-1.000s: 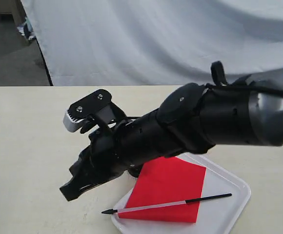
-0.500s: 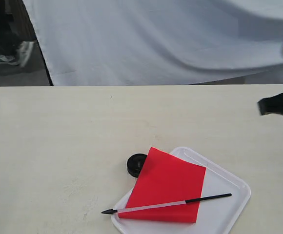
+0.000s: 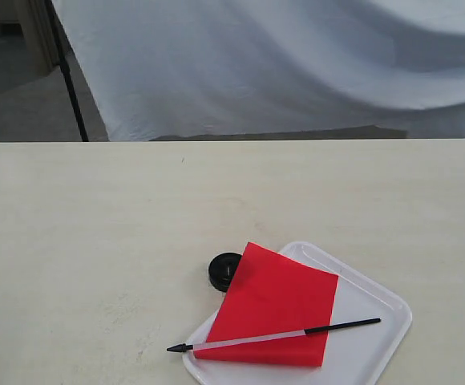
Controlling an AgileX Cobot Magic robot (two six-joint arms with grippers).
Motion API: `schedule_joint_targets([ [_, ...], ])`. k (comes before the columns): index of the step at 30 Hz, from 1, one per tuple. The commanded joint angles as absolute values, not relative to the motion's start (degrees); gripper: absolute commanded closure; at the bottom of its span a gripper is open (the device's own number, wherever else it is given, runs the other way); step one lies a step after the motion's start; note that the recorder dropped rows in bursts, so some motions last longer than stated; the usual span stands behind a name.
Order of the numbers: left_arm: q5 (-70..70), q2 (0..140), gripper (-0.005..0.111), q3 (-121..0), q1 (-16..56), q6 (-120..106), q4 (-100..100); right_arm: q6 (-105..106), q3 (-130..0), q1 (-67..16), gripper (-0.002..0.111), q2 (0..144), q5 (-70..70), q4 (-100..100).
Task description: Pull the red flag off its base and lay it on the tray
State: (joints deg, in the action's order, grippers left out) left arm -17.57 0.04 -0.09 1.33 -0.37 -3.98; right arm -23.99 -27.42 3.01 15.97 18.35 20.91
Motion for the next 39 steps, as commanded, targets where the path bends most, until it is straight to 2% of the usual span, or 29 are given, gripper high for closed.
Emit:
schedule_joint_targets([
  [1, -17.22, 0.0, 0.105, 0.0, 1.21, 0.0, -4.26, -25.93, -22.62, 0.91, 0.108, 3.63, 14.8, 20.82],
  [3, -17.22, 0.0, 0.105, 0.0, 1.21, 0.0, -4.26, -25.93, -22.25, 0.91, 0.108, 0.0, 15.32, 20.82],
  [13, -17.47, 0.0, 0.105, 0.0, 1.24, 0.0, -4.26, -27.52, -21.94, 0.91, 0.108, 0.0, 15.4, 20.49],
  [17, -17.47, 0.0, 0.105, 0.0, 1.24, 0.0, -4.26, -28.31, -21.38, 0.91, 0.108, 0.0, 20.04, 16.34],
  [28, -17.47, 0.0, 0.105, 0.0, 1.24, 0.0, -4.26, -28.65, 0.0, 0.91, 0.108, 0.0, 3.57, 16.59],
  [30, -17.47, 0.0, 0.105, 0.0, 1.24, 0.0, -4.26, -28.43, 0.0, 0.91, 0.108, 0.0, 10.97, 16.12],
  [39, -17.47, 0.0, 0.105, 0.0, 1.24, 0.0, -4.26, -27.84, 0.0, 1.04, 0.108, 0.0, 11.06, 15.89],
])
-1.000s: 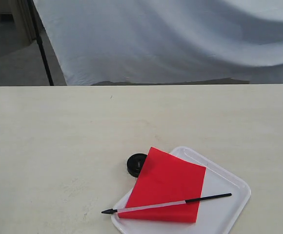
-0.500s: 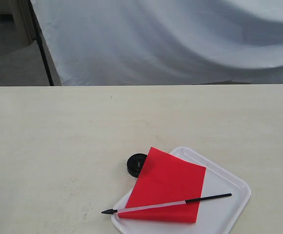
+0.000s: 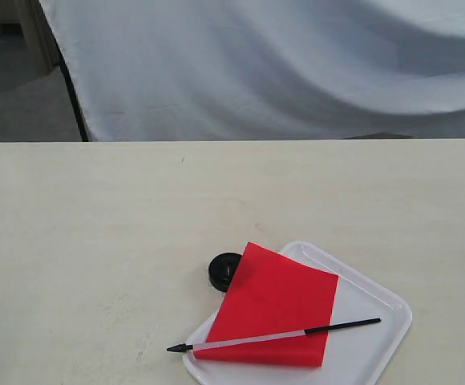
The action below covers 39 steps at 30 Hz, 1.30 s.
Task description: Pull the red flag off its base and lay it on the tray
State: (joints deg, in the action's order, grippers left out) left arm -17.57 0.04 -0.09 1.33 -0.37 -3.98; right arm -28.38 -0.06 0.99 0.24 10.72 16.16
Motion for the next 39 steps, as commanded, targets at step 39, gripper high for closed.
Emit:
schedule_joint_targets([
  [39, -17.48, 0.0, 0.105, 0.0, 1.24, 0.0, -4.26, -27.84, 0.0, 1.04, 0.108, 0.0, 12.54, 15.05],
])
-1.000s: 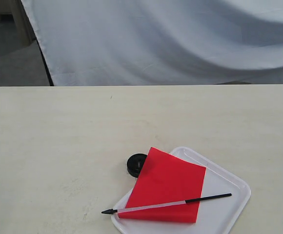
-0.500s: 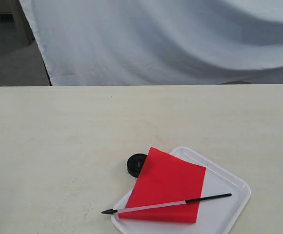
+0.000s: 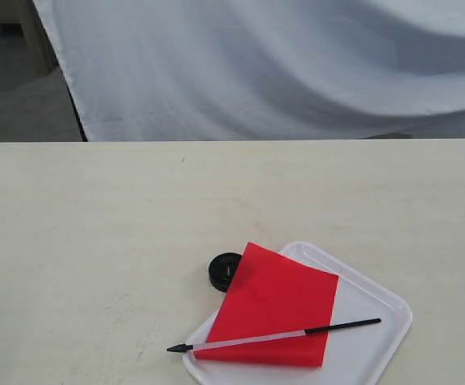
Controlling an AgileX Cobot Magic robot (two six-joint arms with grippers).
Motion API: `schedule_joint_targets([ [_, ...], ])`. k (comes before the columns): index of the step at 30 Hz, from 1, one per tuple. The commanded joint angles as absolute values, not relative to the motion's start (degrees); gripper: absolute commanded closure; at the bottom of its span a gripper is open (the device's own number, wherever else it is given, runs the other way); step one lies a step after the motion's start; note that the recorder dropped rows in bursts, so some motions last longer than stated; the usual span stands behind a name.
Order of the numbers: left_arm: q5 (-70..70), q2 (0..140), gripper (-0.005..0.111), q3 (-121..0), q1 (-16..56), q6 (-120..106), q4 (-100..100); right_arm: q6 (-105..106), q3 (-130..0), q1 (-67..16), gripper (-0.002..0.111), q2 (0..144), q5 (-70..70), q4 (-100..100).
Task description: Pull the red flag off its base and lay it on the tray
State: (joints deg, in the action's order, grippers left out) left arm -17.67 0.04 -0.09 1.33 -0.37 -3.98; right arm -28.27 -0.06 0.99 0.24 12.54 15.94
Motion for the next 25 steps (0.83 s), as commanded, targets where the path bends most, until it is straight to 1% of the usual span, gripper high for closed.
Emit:
schedule_joint_targets([
  [1, -17.48, 0.0, 0.105, 0.0, 1.24, 0.0, -4.26, -27.84, 0.0, 1.04, 0.108, 0.0, 12.54, 14.65],
  [10, -17.48, 0.0, 0.105, 0.0, 1.24, 0.0, -4.26, -27.84, 0.0, 1.04, 0.108, 0.0, 12.76, 9.05],
  [25, -17.48, 0.0, 0.105, 0.0, 1.24, 0.0, -4.26, -27.84, 0.0, 1.04, 0.108, 0.0, 12.76, 9.05],
])
